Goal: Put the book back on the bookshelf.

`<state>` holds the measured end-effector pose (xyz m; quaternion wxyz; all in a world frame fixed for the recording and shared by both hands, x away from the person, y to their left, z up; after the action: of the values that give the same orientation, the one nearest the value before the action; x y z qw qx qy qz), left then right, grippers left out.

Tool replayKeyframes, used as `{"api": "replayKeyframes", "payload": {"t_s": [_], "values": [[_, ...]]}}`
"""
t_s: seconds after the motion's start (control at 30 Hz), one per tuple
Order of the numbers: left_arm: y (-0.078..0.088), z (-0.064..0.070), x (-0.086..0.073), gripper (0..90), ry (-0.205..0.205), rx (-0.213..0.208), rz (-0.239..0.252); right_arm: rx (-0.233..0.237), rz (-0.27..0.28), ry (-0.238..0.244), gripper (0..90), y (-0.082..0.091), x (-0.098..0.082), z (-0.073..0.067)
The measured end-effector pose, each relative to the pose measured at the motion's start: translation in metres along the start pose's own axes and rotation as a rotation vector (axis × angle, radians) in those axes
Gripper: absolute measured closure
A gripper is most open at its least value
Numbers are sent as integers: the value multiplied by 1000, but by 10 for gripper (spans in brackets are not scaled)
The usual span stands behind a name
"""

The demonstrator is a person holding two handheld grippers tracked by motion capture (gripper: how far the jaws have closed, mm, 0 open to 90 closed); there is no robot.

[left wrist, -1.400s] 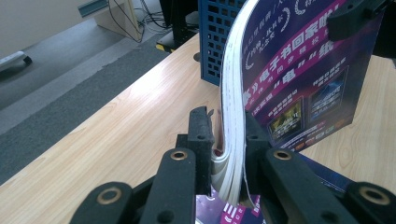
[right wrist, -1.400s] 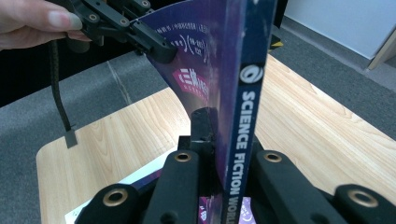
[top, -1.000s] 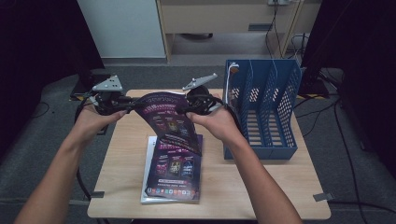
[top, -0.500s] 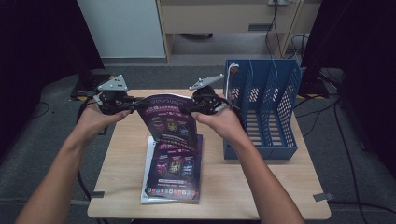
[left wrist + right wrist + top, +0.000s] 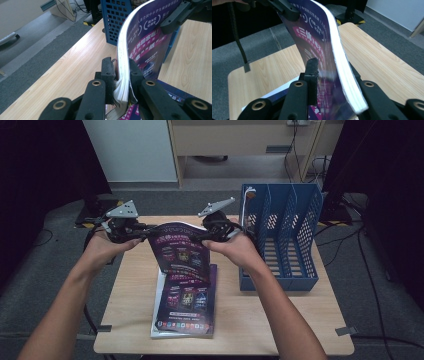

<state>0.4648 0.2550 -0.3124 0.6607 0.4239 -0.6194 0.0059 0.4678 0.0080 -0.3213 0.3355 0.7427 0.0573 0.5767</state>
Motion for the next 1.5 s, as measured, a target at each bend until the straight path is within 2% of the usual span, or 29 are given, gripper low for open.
{"api": "replayKeyframes", "payload": {"t_s": [0.17, 0.43, 0.63, 0.77, 0.9, 0.93, 1.07, 1.13, 1.27, 1.3, 1.33, 1.4, 1.5], "values": [[-1, 2, 1, 797, -3, -3, -3, 11, -5, 10, 750, -2, -1, 0], [-4, 3, 4, 794, -3, -3, -1, -11, -27, 20, 824, -2, -2, -2], [-5, 4, 4, 794, -2, -9, 5, -21, -39, 13, 820, -4, -3, -1], [-5, 3, 3, 791, -2, -4, 6, -25, -43, 15, 836, -5, -3, -1], [-4, 3, 3, 766, -12, 21, 0, -40, -49, 16, 842, -5, -2, -3], [-4, 3, 3, 742, -12, 31, 4, -43, -49, 14, 842, -5, -2, -3], [-4, -1, -1, 555, 2, 72, 16, -45, -39, 1, 844, -5, -2, -4], [-7, -3, -4, 432, 7, 103, 10, -35, -36, -9, 844, -5, -2, -6], [-11, -7, -10, 232, 69, 134, 28, -34, -29, -17, 844, -4, 0, -8], [-11, -8, -11, 152, 81, 140, 29, -37, -26, -21, 845, -3, 1, -7], [-12, -8, -12, 152, 89, 152, 32, -37, -26, -21, 845, -3, 1, -7], [-12, -8, -14, 91, 98, 162, 34, -43, -21, -26, 844, -2, 1, -6], [-13, -6, -17, 49, 104, 154, 37, -47, -8, -44, 844, 2, 2, -4]]}}
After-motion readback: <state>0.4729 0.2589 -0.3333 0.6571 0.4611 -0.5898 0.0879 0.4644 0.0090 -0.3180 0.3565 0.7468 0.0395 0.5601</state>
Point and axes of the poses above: each handheld gripper's, and its own axes: y roughly backward along the jaws, x roughly out of its top, z roughly to its right, the point moved 3 cm from there along -y, roughly forward along the jaws, and after that the axes turned 4 degrees about x, right-handed, at the moved point
